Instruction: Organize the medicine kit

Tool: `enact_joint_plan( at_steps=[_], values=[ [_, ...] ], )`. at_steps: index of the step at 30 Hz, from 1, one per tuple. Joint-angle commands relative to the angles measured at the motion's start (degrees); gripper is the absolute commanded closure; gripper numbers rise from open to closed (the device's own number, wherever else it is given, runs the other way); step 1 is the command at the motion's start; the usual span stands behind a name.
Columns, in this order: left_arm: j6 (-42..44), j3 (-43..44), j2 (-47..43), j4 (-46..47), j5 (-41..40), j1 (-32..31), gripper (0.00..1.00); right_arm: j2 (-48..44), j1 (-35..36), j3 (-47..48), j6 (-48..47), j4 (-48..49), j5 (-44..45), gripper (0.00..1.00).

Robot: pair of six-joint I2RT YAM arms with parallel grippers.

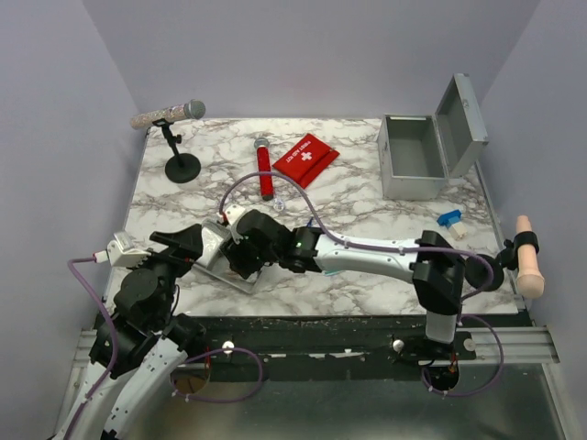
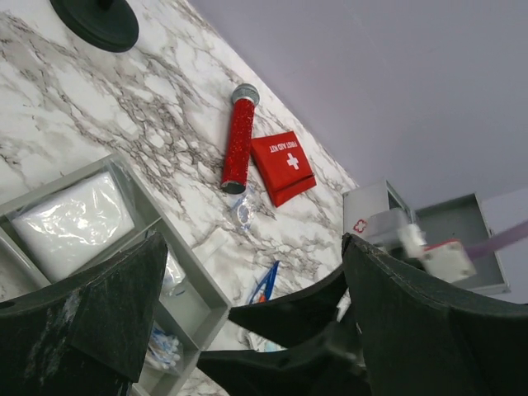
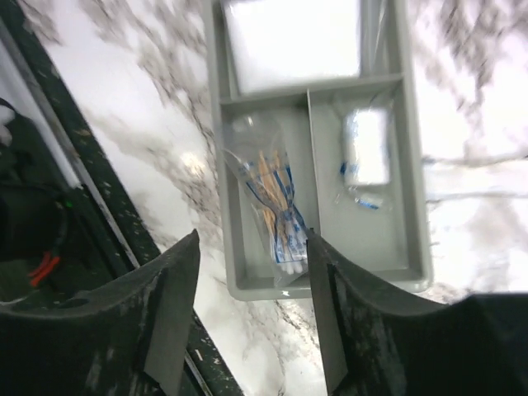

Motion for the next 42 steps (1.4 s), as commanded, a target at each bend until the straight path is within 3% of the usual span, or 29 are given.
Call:
enact_joint_plan(
  at_steps=[1, 4, 8, 14, 26, 34, 42],
  values=[
    [0.86, 1.00, 1.61, 2.06, 0.82, -0.05, 0.05, -6.21, -2.18, -1.88, 0.60, 3.54, 2.68, 0.33],
    [1.12, -0.05, 2.83, 3.63, 1.96, -0.05, 0.04, -10.16, -7.97, -4.34, 3.13, 2.31, 4.36, 0.31],
    [-0.10, -3.65, 7.66, 9.42, 6.43, -0.05, 0.04, -14.04, -21.67, -8.56, 11.83, 1.86, 1.47, 0.31],
    [0.06, -3.93, 18.30, 15.50, 12.60, -0.05, 0.04, -8.35, -34.08, -5.33, 19.14, 1.34, -0.12, 0.32],
    [1.82, -4.98, 18.65, 15.77, 11.36, -0.05, 0.04, 15.30, -41.65, 16.37, 28.72, 1.69, -6.45, 0.31],
    [3.67, -4.19, 22.70, 17.87, 11.63, -0.05, 0.03, 22.69, -42.36, 25.60, 27.76, 0.29, -6.36, 0.31],
    [3.32, -5.16, 23.32, 18.05, 11.54, -0.05, 0.04, 31.57, -42.62, 36.88, 29.51, -9.91, -7.68, 0.32]
  ],
)
